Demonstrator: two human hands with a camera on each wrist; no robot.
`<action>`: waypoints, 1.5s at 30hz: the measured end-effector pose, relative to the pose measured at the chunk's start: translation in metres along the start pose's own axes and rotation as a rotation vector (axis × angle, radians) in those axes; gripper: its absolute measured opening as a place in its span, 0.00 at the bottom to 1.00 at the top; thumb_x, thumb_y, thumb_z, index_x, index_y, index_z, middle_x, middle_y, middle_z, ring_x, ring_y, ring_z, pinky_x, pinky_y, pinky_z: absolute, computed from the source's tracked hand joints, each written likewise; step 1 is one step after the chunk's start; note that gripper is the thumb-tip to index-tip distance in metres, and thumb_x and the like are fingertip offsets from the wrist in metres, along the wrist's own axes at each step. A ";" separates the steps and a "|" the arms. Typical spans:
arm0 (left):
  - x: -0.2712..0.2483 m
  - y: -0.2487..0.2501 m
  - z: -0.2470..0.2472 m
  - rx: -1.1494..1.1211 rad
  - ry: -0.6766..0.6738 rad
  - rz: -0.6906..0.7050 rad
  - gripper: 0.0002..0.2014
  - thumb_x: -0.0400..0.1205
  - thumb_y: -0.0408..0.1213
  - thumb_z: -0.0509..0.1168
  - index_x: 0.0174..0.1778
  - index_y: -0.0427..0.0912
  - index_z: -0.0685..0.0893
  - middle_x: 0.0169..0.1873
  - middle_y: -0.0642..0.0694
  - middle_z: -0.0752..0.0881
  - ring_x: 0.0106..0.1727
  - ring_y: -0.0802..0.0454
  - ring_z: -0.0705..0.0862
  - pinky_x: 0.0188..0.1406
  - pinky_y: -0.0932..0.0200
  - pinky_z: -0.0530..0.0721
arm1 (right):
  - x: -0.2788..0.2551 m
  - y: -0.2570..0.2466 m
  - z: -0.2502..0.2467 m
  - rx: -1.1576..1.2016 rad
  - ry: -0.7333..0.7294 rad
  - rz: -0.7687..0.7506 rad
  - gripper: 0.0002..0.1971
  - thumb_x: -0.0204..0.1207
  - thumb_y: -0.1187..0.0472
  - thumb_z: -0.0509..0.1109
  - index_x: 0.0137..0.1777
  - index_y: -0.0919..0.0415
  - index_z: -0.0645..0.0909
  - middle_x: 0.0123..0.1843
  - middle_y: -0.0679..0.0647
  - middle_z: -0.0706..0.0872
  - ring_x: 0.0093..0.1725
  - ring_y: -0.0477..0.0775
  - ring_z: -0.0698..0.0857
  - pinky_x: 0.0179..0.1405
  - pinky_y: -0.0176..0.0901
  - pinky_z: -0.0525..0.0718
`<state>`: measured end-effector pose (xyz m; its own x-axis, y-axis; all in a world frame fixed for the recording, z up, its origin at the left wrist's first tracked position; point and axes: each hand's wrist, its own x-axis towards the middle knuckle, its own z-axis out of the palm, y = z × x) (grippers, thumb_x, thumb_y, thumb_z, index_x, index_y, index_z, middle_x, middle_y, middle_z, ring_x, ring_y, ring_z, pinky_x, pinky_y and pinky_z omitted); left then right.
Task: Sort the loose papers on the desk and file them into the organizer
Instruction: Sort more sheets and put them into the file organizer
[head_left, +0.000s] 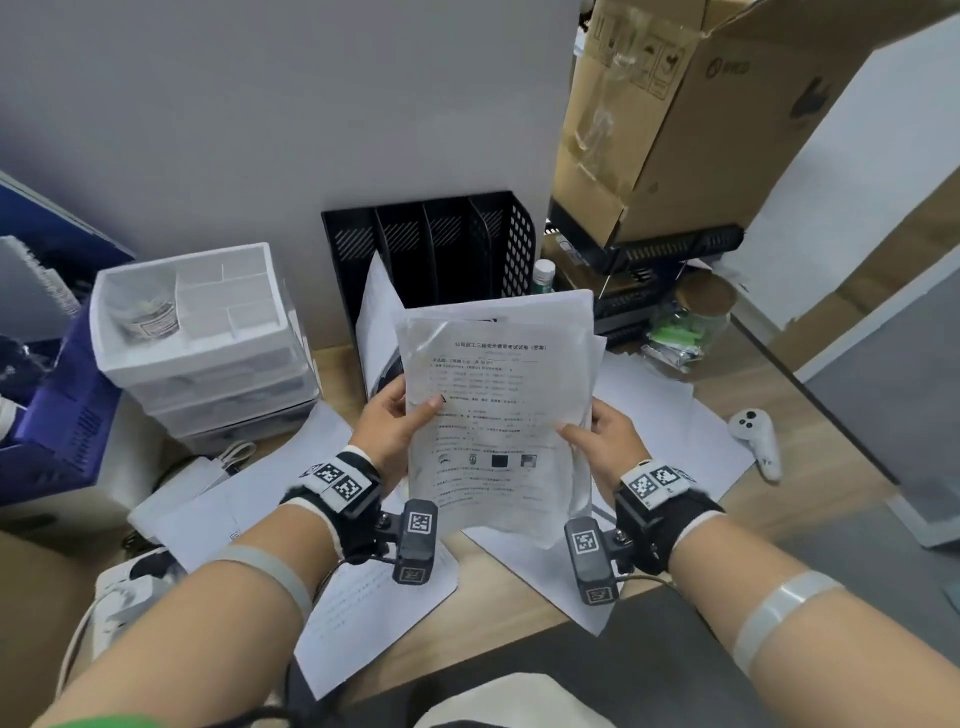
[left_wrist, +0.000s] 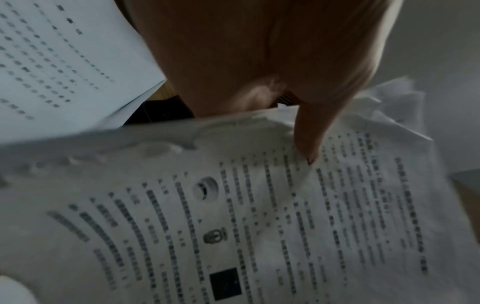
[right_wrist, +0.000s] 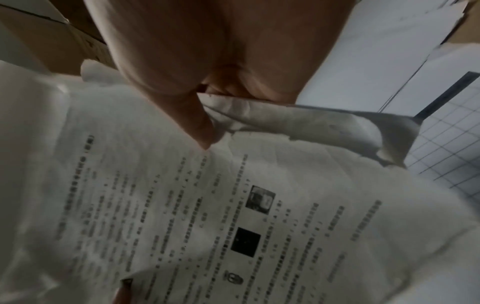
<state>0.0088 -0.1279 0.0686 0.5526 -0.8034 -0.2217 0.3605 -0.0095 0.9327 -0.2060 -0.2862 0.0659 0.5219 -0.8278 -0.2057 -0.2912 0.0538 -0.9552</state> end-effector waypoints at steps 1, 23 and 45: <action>0.000 0.000 -0.001 0.012 -0.027 0.000 0.17 0.82 0.27 0.69 0.68 0.35 0.83 0.60 0.35 0.90 0.57 0.38 0.90 0.56 0.40 0.89 | 0.001 0.001 -0.001 -0.002 0.000 0.018 0.13 0.73 0.67 0.74 0.53 0.51 0.88 0.55 0.55 0.92 0.56 0.58 0.90 0.62 0.62 0.86; 0.002 -0.043 -0.004 0.864 -0.130 -0.056 0.23 0.84 0.41 0.69 0.76 0.47 0.77 0.65 0.47 0.85 0.65 0.48 0.84 0.68 0.51 0.81 | -0.008 0.011 0.018 -0.120 -0.018 0.263 0.08 0.74 0.59 0.72 0.52 0.53 0.81 0.56 0.62 0.87 0.56 0.67 0.85 0.61 0.66 0.85; 0.009 -0.021 0.010 0.791 -0.103 -0.098 0.17 0.86 0.50 0.64 0.58 0.40 0.88 0.50 0.40 0.90 0.53 0.42 0.87 0.58 0.49 0.83 | 0.014 -0.002 0.018 -0.063 0.031 0.232 0.12 0.77 0.63 0.70 0.59 0.63 0.82 0.59 0.61 0.88 0.58 0.64 0.86 0.64 0.63 0.83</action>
<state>-0.0006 -0.1411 0.0501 0.4604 -0.8273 -0.3218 -0.2565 -0.4711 0.8440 -0.1837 -0.2872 0.0610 0.4106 -0.8139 -0.4110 -0.4504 0.2109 -0.8675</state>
